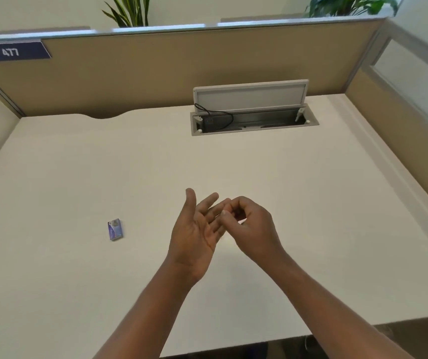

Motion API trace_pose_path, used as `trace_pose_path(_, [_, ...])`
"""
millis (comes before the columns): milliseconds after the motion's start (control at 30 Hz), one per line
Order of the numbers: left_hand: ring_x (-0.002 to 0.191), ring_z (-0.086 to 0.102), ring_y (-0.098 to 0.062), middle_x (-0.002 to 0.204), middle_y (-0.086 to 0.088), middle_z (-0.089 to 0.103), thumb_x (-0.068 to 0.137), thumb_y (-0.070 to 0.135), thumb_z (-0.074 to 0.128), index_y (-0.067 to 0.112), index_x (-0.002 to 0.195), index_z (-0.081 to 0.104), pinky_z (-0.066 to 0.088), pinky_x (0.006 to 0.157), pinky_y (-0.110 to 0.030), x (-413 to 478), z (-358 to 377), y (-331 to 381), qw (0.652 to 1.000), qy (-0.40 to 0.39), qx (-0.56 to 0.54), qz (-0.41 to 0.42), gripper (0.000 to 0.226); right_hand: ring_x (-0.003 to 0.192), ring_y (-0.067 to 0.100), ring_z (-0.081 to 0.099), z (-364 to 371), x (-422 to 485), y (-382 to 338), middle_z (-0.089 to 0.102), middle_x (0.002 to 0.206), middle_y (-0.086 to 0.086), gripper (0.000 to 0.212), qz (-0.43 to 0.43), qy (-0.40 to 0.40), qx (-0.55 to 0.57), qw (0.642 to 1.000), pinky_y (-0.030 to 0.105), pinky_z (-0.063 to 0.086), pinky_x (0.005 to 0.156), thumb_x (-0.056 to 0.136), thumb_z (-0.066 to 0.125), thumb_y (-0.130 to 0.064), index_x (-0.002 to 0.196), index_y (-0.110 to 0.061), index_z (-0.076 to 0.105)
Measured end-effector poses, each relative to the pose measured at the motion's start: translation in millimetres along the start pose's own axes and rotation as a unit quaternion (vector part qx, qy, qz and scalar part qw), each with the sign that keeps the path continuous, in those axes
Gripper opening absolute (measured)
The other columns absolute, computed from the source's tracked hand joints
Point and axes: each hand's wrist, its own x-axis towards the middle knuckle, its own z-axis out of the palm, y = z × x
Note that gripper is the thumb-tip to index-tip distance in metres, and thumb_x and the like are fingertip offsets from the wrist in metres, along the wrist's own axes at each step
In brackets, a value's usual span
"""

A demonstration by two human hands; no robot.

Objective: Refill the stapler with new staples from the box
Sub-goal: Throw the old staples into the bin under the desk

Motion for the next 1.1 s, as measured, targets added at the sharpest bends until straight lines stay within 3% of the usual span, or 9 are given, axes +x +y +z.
trace_pose_path(67, [0.116,0.069,-0.032,0.129,-0.02,0.069,0.098,0.049,0.055,0.004,0.13,0.064,0.057,0.09,-0.035,3,18,-11,0.996,0.021,0.082,0.022,0.055,0.069,0.0,0.065,-20,0,5,0.075,0.079,-0.012,0.011,0.038,0.005,0.048,0.998,0.013,0.048,0.06,0.092,0.063,-0.017,0.081,-0.02,0.067])
trace_pose_path(133, [0.105,0.072,-0.027,0.117,-0.017,0.074,0.1,0.031,0.061,0.005,0.115,0.071,0.056,0.074,-0.025,6,31,-20,0.977,0.049,0.2,0.063,0.031,0.066,-0.003,0.063,-36,0,8,0.071,0.073,-0.016,0.012,0.065,-0.001,0.088,0.994,0.013,0.047,0.059,0.096,0.064,-0.02,0.084,-0.019,0.069])
trace_pose_path(267, [0.094,0.071,-0.029,0.099,-0.014,0.074,0.1,0.016,0.063,0.011,0.1,0.071,0.056,0.082,-0.039,13,63,-45,0.93,0.048,0.334,0.145,0.009,0.074,0.006,0.064,-80,-6,18,0.073,0.082,-0.004,0.016,0.131,-0.023,0.159,0.978,0.025,0.049,0.062,0.098,0.064,-0.024,0.096,-0.01,0.071])
trace_pose_path(333, [0.092,0.07,-0.03,0.093,-0.005,0.076,0.099,0.014,0.063,0.02,0.095,0.072,0.057,0.085,-0.043,16,78,-55,0.909,0.035,0.376,0.176,0.012,0.079,0.01,0.065,-101,-9,24,0.075,0.085,-0.001,0.019,0.161,-0.028,0.205,0.965,0.029,0.048,0.064,0.098,0.064,-0.024,0.1,-0.008,0.073])
trace_pose_path(433, [0.09,0.072,-0.02,0.092,0.005,0.077,0.098,0.013,0.064,0.028,0.095,0.073,0.059,0.085,-0.04,19,93,-66,0.881,0.007,0.426,0.206,0.017,0.077,0.014,0.064,-124,-13,29,0.073,0.084,-0.001,0.016,0.199,-0.026,0.281,0.938,0.03,0.047,0.062,0.098,0.064,-0.022,0.1,-0.01,0.075])
trace_pose_path(567, [0.093,0.072,-0.012,0.094,0.009,0.076,0.096,0.009,0.065,0.027,0.099,0.071,0.058,0.082,-0.033,21,110,-81,0.84,-0.016,0.482,0.247,0.018,0.07,0.013,0.064,-147,-18,35,0.071,0.08,-0.002,0.015,0.22,-0.025,0.359,0.907,0.027,0.047,0.059,0.098,0.064,-0.019,0.093,-0.011,0.075])
trace_pose_path(800, [0.087,0.07,-0.013,0.091,0.009,0.073,0.094,0.008,0.071,0.023,0.097,0.069,0.055,0.072,-0.026,30,127,-89,0.788,-0.067,0.526,0.312,0.015,0.073,0.013,0.064,-168,-29,42,0.071,0.082,-0.001,0.014,0.209,0.036,0.341,0.916,0.027,0.047,0.06,0.097,0.066,-0.022,0.094,-0.013,0.077])
trace_pose_path(933, [0.083,0.069,-0.011,0.085,0.01,0.071,0.092,0.009,0.074,0.022,0.09,0.069,0.049,0.071,-0.012,36,132,-92,0.786,-0.101,0.52,0.319,0.014,0.079,0.015,0.064,-173,-38,46,0.072,0.086,-0.002,0.016,0.209,0.088,0.299,0.927,0.029,0.047,0.064,0.097,0.067,-0.025,0.093,-0.016,0.079])
trace_pose_path(1100, [0.082,0.068,-0.012,0.085,0.009,0.072,0.092,0.011,0.073,0.02,0.089,0.071,0.049,0.071,-0.013,40,136,-100,0.79,-0.14,0.518,0.297,0.011,0.079,0.014,0.066,-173,-51,48,0.074,0.084,-0.003,0.016,0.214,0.156,0.277,0.924,0.03,0.049,0.066,0.097,0.067,-0.028,0.094,-0.018,0.079])
